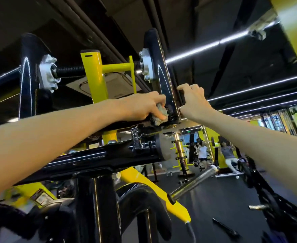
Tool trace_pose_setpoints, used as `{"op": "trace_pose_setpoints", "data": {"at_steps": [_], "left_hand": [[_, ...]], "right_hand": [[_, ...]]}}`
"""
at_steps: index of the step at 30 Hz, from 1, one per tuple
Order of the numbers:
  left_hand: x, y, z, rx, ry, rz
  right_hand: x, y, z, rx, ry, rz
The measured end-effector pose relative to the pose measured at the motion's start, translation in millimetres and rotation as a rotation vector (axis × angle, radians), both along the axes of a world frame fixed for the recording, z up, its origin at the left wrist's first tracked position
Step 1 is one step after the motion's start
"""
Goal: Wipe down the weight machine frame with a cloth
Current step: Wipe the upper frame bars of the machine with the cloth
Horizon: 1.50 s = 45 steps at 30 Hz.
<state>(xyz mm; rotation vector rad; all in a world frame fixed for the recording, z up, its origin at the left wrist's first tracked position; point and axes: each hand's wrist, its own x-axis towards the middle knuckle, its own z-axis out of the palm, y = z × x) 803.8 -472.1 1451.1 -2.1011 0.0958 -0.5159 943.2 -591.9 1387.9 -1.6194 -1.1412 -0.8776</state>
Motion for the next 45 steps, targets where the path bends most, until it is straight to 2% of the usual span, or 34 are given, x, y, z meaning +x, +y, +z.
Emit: {"op": "trace_pose_setpoints", "data": {"at_steps": [4, 7, 10, 13, 17, 20, 24, 25, 28, 29, 31, 35, 36, 38, 45], "left_hand": [[-41.3, 33.8, -6.7, -0.059, -0.084, -0.107], [-70.0, 42.8, -18.0, 0.172, 0.014, -0.144], [-80.4, 36.1, -22.7, 0.415, 0.088, -0.142], [-100.3, 45.9, -22.4, 0.565, 0.128, -0.064], [-147.3, 70.9, -30.5, 0.605, 0.200, 0.108], [-178.1, 83.6, -34.2, 0.609, 0.197, 0.193], [-206.0, 98.4, -33.7, 0.453, 0.125, 0.140], [-212.3, 105.4, -31.6, 0.333, 0.062, 0.095], [-226.7, 113.9, -17.5, -0.232, -0.277, 0.020], [-225.7, 113.7, -12.0, -0.337, -0.393, 0.009], [-214.8, 111.7, -4.0, -0.425, -0.550, 0.033], [-184.9, 115.8, 2.4, -0.561, -0.456, 0.375], [-179.6, 115.6, 5.6, -0.599, -0.422, 0.389], [-165.9, 110.6, 12.6, -0.694, -0.353, 0.338], [-70.9, 60.2, 13.5, -0.745, -0.321, 0.155]], "right_hand": [[-12.7, 1.2, -0.8, -0.044, -0.080, -0.003], [-37.2, 11.7, 11.4, -0.013, -0.108, -0.011], [-76.9, 28.1, 26.8, -0.013, 0.020, 0.130], [-115.8, 47.6, 35.2, -0.198, -0.006, 0.132], [-140.1, 65.4, 35.2, -0.406, -0.048, 0.111], [-149.0, 67.6, 38.8, -0.483, -0.029, 0.068], [-165.0, 70.7, 49.0, -0.572, -0.057, -0.038], [-169.9, 71.5, 49.4, -0.581, -0.064, -0.065], [-177.0, 73.7, 44.3, -0.500, -0.072, -0.121], [-176.3, 74.7, 40.8, -0.447, -0.063, -0.132], [-173.8, 77.1, 35.6, -0.343, -0.042, -0.146], [-169.4, 82.3, 39.1, -0.286, -0.018, -0.136], [-167.6, 82.9, 40.5, -0.268, -0.004, -0.126], [-161.9, 83.7, 43.0, -0.210, 0.051, -0.097], [-152.1, 85.0, 42.3, -0.072, 0.132, -0.167]]}}
